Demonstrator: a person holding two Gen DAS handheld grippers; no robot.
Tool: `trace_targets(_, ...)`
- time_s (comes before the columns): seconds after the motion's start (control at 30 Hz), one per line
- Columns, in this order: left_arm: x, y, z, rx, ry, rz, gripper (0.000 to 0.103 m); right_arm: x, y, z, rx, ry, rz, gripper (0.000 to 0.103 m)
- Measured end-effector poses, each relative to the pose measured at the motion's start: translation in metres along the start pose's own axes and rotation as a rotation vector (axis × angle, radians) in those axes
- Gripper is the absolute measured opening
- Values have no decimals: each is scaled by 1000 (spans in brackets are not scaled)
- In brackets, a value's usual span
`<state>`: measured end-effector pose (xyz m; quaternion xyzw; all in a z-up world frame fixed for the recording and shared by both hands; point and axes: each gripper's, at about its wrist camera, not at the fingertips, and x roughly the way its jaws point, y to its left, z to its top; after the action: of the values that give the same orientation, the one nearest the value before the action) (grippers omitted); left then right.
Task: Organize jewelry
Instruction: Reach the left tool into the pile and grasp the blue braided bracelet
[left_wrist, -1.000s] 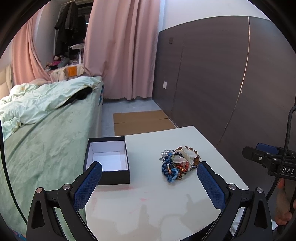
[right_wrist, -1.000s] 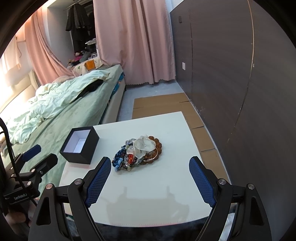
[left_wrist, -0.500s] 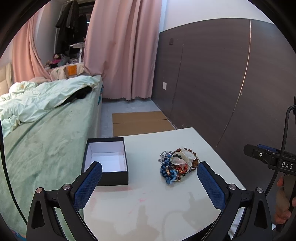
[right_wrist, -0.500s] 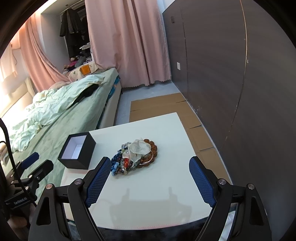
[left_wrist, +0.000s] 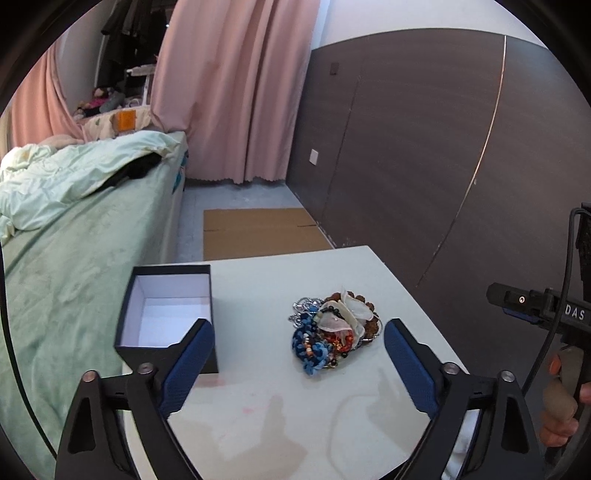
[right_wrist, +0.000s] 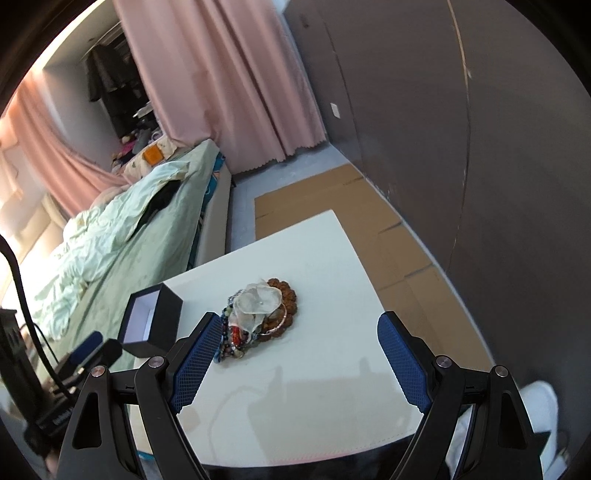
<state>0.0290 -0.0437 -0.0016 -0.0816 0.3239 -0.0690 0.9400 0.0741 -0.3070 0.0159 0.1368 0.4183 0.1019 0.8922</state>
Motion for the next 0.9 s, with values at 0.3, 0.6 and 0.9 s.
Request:
trace_targets(0.3, 42, -9, -7, 24, 112, -16, 72, 29, -11, 3, 70, 82, 14, 79)
trace_targets(0.6, 86, -10, -17, 36, 201, -1, 59, 61, -24, 5, 169, 158, 111, 64)
trace_targets(0.9, 120, 0, -21, -9, 287, -18, 33, 102, -3, 9, 181, 228, 229, 60)
